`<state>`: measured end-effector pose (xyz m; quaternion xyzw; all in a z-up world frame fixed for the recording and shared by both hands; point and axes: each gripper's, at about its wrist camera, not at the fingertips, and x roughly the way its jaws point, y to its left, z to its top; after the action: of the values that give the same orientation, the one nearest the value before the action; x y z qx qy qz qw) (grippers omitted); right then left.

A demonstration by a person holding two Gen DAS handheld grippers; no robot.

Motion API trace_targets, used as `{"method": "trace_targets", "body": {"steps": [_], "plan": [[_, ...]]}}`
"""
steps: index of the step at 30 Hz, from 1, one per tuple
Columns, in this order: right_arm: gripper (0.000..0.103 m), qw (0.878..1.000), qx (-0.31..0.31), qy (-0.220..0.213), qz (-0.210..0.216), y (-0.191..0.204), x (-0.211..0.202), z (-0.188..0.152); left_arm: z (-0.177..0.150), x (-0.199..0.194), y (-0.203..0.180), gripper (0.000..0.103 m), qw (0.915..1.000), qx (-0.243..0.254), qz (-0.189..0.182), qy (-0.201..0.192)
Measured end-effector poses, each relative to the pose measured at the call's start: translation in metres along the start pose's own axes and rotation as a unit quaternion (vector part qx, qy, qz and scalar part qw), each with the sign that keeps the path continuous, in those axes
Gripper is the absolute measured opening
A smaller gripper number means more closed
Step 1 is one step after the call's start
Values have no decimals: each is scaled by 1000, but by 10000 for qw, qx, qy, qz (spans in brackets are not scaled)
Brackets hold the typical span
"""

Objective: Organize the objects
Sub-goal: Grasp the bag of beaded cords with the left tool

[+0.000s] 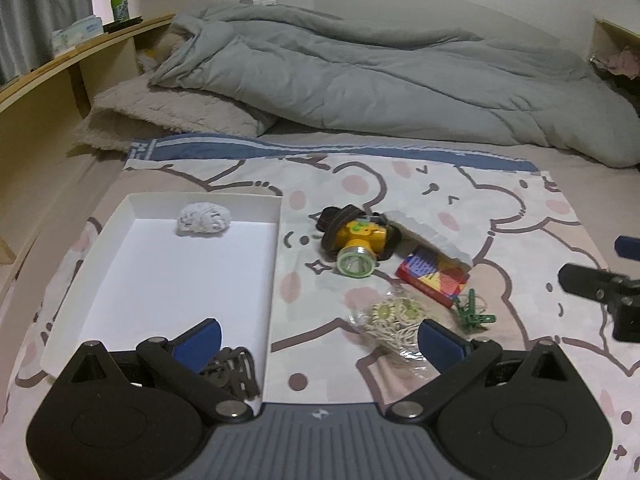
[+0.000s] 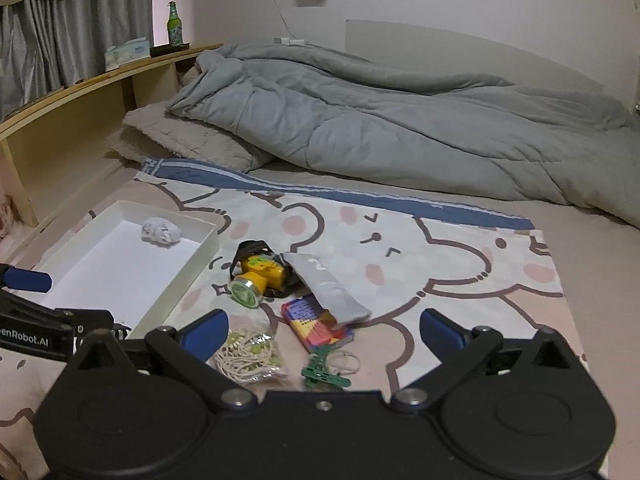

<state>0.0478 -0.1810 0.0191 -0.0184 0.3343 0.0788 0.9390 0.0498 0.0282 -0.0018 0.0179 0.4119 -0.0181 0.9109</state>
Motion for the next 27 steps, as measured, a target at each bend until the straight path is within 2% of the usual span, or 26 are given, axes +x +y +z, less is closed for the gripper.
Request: {"method": "trace_targets", "body": {"steps": [6, 10, 15, 22, 27], "plan": [[103, 9999, 46, 112, -117, -8, 4, -5, -1, 5, -8, 103, 9999, 0, -59, -115], [103, 9990, 406, 169, -81, -18, 11, -8, 0, 16, -10, 103, 9998, -80, -148, -82], [103, 9958, 747, 525, -48, -25, 35, -18, 3, 32, -12, 103, 9996, -118, -212, -143], [103, 9965, 405, 724, 37, -21, 60, -37, 6, 60, -15, 103, 9997, 5, -237, -53], [103, 9950, 337, 933, 126, -20, 75, -50, 5, 80, -16, 103, 9990, -139, -413, 138]]}}
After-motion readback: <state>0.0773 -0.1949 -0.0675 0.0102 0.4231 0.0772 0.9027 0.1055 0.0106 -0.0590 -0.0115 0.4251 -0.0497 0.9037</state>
